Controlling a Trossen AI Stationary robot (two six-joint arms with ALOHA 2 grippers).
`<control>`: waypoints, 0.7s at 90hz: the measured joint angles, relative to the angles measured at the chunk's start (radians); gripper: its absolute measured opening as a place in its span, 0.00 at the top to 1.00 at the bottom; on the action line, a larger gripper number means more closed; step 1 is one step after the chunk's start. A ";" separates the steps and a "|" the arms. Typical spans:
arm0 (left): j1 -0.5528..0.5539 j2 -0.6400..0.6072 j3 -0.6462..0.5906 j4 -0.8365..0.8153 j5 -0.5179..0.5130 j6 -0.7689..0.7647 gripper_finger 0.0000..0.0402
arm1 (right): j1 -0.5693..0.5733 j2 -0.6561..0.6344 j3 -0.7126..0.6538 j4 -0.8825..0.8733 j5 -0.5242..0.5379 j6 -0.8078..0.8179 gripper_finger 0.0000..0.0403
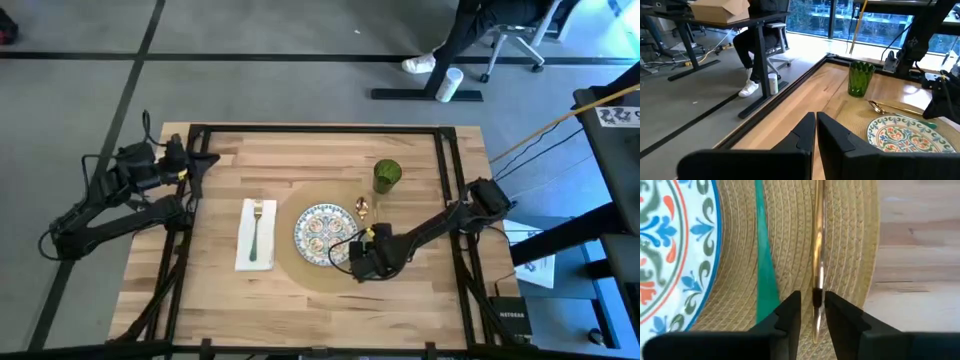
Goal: Set table place
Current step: Put the gold table knife to the right of the green spoon on the brown place mat
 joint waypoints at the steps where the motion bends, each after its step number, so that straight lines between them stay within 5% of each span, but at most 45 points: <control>1: 0.000 0.000 0.000 0.000 0.000 0.000 1.00 | 0.000 0.000 0.002 -0.002 0.000 0.000 0.82; 63: 0.000 0.000 0.000 0.000 0.000 0.000 1.00 | -0.029 0.000 0.132 -0.181 0.070 -0.043 0.82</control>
